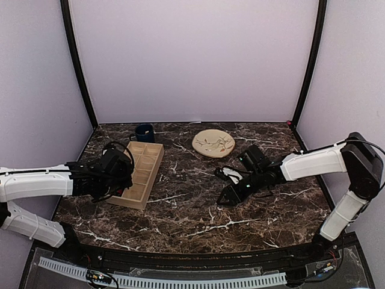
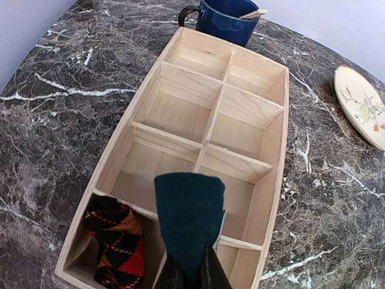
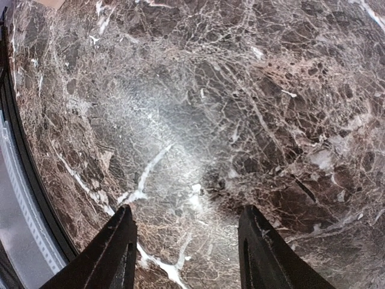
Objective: Roll the socks
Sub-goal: Place the sock in the storage box.
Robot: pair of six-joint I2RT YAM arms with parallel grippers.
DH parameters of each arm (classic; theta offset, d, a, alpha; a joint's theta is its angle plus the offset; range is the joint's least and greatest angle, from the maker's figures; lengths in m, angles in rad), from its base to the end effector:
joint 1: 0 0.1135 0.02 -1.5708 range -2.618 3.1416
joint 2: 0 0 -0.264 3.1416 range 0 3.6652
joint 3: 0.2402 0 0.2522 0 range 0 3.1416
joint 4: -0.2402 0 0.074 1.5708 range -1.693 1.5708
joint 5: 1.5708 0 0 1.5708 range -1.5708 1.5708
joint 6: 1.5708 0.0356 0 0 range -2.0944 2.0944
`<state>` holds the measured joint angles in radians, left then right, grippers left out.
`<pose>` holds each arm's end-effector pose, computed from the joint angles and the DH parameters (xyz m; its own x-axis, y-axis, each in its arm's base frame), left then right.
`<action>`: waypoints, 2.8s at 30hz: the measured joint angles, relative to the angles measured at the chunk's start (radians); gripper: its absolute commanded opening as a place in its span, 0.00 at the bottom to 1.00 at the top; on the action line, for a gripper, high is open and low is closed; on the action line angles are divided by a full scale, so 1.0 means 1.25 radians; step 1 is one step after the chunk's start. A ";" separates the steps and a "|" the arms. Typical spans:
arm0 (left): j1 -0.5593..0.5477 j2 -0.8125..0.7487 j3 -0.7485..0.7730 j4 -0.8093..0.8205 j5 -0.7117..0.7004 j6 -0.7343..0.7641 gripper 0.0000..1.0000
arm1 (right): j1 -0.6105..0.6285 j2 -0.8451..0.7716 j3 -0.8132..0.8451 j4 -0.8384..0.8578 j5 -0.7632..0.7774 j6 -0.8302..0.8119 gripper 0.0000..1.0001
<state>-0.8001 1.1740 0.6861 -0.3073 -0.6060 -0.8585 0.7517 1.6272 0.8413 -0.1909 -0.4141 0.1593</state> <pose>0.1781 -0.1543 0.2214 -0.5611 -0.3151 -0.7654 -0.1726 0.9489 -0.2641 0.2168 0.2222 0.1579 -0.7230 -0.4770 -0.4997 -0.6836 0.5983 0.4180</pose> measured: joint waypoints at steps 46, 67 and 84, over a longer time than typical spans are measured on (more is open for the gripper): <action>-0.122 0.354 0.175 -0.258 -0.164 -0.622 0.00 | 0.002 -0.068 0.003 0.003 -0.009 0.000 0.56; -0.121 0.369 0.184 -0.213 -0.017 -0.641 0.00 | 0.002 -0.081 0.002 0.003 -0.006 0.000 0.60; -0.072 0.349 0.169 -0.149 0.076 -0.591 0.30 | 0.002 -0.081 0.002 0.003 -0.005 0.000 0.60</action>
<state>-0.8906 1.6100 0.8970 -0.4934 -0.5114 -1.5967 0.7540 1.5253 0.8433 -0.1875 -0.4210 0.1589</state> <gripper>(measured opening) 0.241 0.598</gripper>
